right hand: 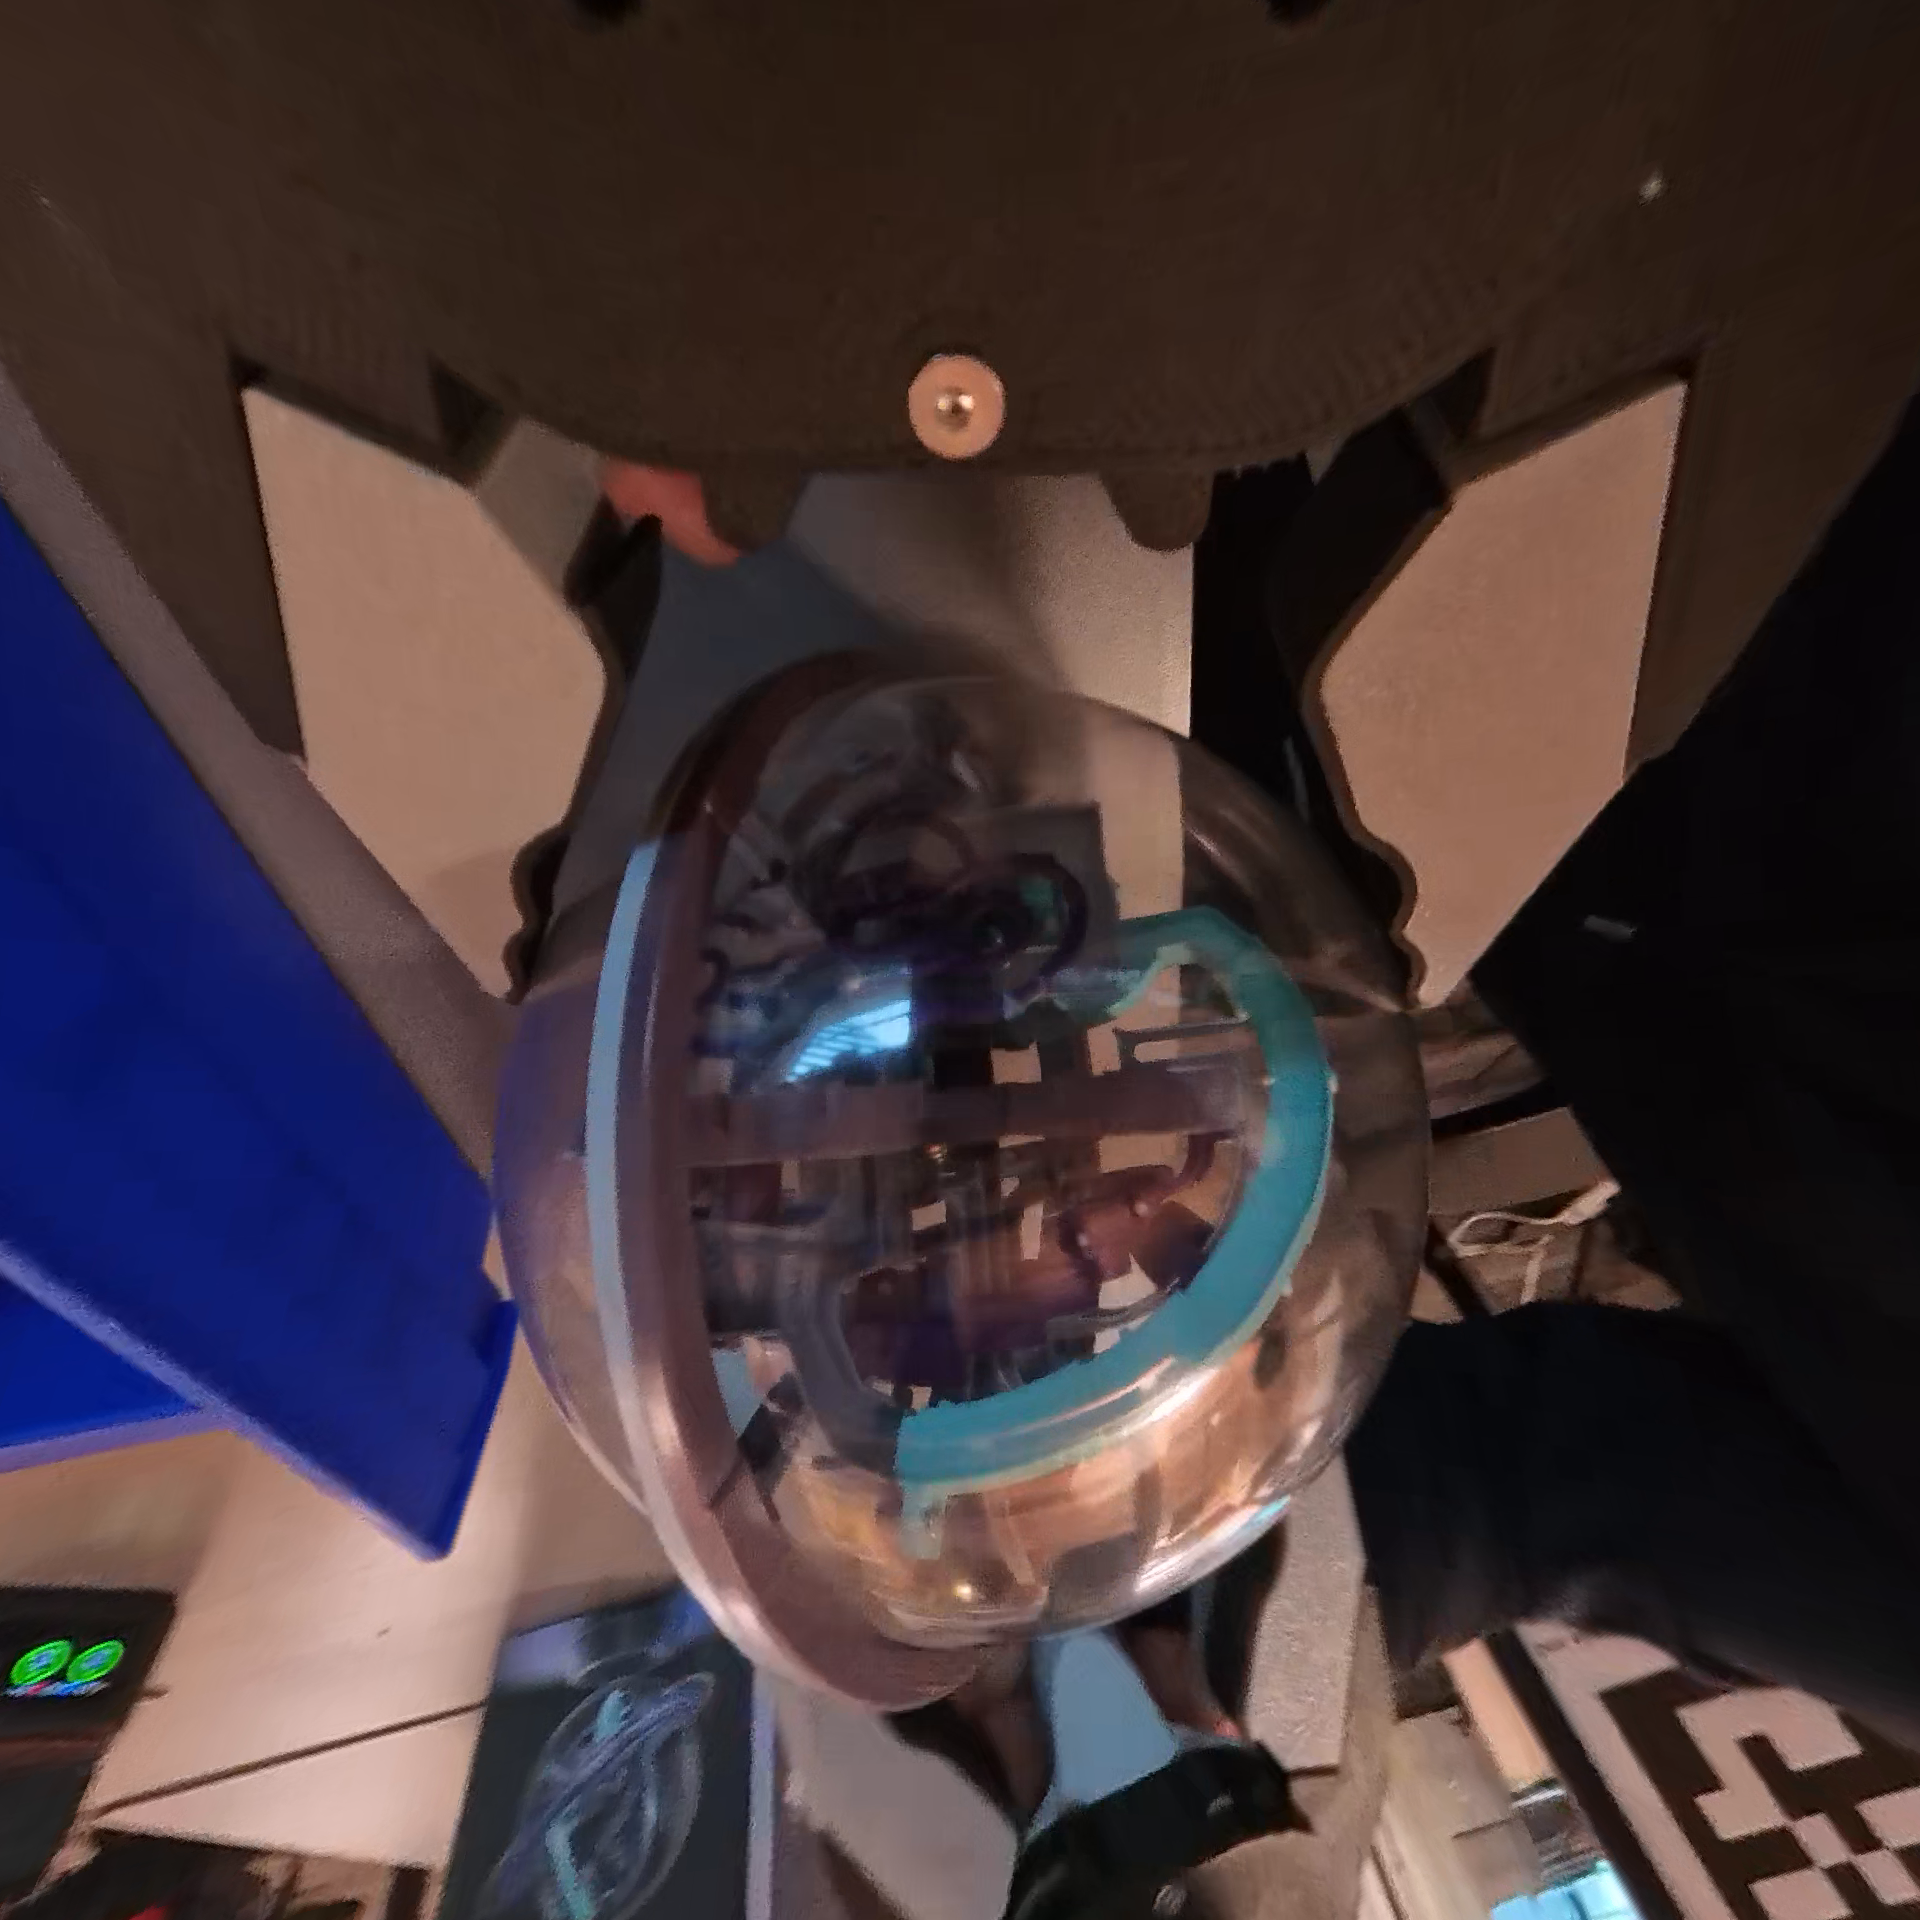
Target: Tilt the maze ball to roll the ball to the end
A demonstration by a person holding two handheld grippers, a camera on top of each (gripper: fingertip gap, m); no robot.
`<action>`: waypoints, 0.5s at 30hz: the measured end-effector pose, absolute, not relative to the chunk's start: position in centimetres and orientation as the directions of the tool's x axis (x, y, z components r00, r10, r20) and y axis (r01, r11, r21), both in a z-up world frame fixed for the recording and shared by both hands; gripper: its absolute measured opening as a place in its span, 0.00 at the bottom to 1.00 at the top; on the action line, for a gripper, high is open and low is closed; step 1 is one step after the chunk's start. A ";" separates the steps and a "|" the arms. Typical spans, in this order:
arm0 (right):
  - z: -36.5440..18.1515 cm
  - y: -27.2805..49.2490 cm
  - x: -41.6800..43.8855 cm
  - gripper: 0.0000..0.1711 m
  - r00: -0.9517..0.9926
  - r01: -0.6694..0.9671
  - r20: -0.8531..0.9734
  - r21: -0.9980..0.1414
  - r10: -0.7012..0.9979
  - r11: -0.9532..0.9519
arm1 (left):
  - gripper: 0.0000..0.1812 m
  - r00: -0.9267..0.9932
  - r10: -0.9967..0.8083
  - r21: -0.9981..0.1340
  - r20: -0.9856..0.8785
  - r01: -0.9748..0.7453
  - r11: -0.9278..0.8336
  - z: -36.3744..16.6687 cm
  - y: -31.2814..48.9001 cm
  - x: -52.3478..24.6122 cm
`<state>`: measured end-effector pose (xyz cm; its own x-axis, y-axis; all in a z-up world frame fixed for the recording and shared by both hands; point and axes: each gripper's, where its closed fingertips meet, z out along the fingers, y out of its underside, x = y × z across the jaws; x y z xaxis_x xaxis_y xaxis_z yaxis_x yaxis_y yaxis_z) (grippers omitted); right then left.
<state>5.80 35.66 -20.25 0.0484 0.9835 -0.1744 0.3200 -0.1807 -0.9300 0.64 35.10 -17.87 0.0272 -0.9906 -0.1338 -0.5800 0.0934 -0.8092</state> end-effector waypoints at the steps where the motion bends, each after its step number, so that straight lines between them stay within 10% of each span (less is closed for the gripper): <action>1: -20.2 35.6 5.8 0.88 0.069 0.304 -0.152 -0.938 0.986 -0.166 | 0.64 0.052 -0.994 -0.842 -0.094 -0.537 0.051 -17.7 34.5 0.8; 15: -20.9 34.0 6.2 0.85 0.242 0.360 0.021 -0.930 0.970 -0.070 | 0.67 0.240 -0.965 -0.866 -0.109 -0.500 -0.027 -19.5 33.7 0.6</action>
